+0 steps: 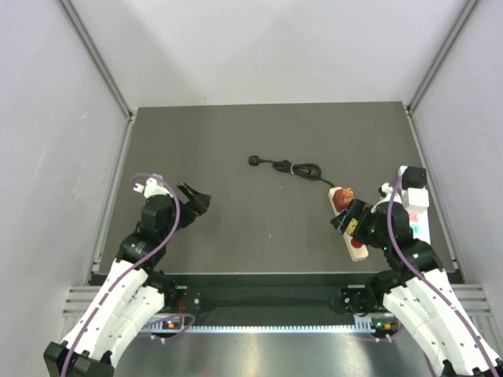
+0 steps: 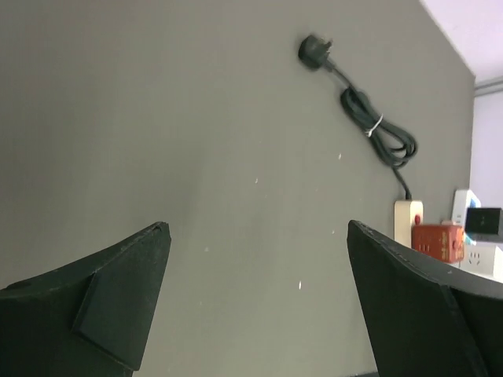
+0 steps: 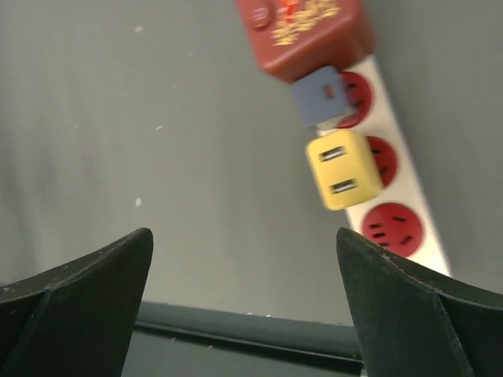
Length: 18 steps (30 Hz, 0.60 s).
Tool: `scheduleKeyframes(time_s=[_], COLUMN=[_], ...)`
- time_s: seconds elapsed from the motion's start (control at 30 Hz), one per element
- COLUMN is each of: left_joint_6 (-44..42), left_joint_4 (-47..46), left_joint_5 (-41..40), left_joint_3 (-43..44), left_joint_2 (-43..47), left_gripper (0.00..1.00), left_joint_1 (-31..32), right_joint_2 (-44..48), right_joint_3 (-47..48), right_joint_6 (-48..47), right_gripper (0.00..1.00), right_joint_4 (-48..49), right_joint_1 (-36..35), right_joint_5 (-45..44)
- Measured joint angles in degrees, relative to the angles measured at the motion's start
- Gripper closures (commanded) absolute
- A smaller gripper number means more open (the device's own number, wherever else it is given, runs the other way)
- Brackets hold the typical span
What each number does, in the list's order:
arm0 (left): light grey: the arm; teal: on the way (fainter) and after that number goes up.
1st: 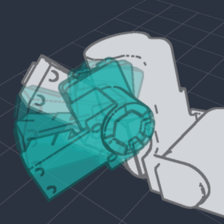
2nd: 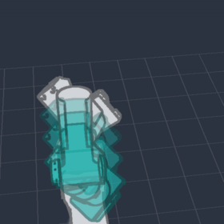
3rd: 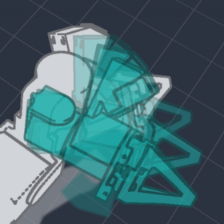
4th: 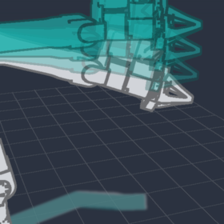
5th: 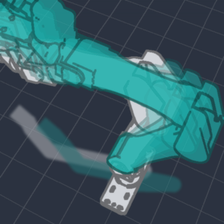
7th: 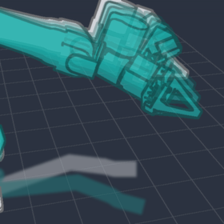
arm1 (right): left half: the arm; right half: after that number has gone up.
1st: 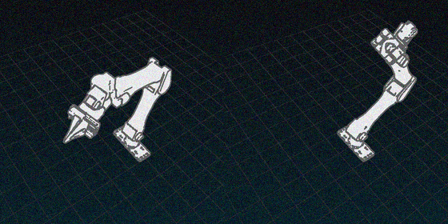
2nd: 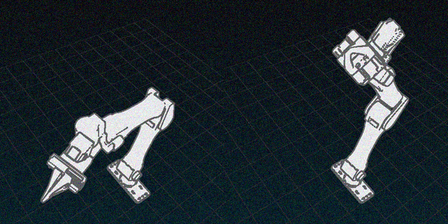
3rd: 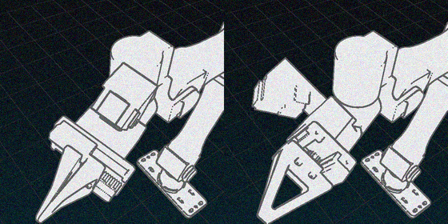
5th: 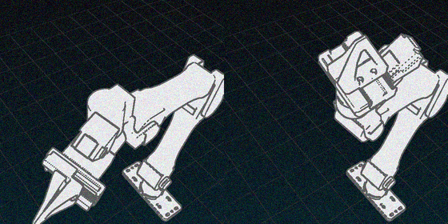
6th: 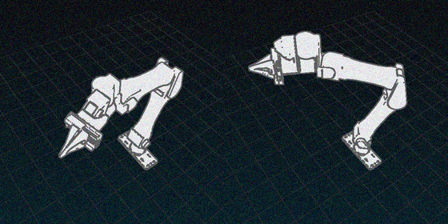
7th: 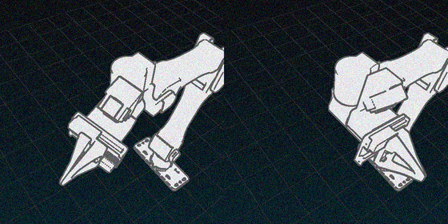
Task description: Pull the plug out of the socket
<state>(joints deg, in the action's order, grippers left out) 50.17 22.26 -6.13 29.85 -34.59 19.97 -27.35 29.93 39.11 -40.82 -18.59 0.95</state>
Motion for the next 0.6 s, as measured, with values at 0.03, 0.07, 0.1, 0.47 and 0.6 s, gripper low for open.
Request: scheduleKeyframes(time_s=[0.03,0.07,0.1,0.47,0.6], left_joint_6=[-0.6,-1.2,-1.9,-2.0,-2.4], left_joint_4=[-0.1,-0.5,-0.7,-15.6,-20.0], left_joint_5=[-0.4,-0.2,0.4,17.9,18.1], left_joint_3=[0.5,0.6,0.6,1.3,6.8], left_joint_2=[0.2,0.3,0.5,-17.9,-27.7], left_gripper=[0.02,0.02,0.02,0.09,0.1], left_joint_1=[0.0,-0.1,-0.1,3.5,14.9], right_joint_2=[-0.4,-0.9,-1.5,-8.3,-12.2], right_joint_3=[0.0,0.2,0.2,3.0,4.3], right_joint_6=[0.4,1.0,1.6,2.8,2.1], right_gripper=[0.0,0.0,0.0,0.0,0.0], right_joint_4=[-0.4,-0.8,-1.0,-2.1,-1.9], right_joint_1=[0.0,0.0,0.0,0.0,0.0], right_joint_5=[-1.3,-2.6,-4.0,-11.9,-12.9])
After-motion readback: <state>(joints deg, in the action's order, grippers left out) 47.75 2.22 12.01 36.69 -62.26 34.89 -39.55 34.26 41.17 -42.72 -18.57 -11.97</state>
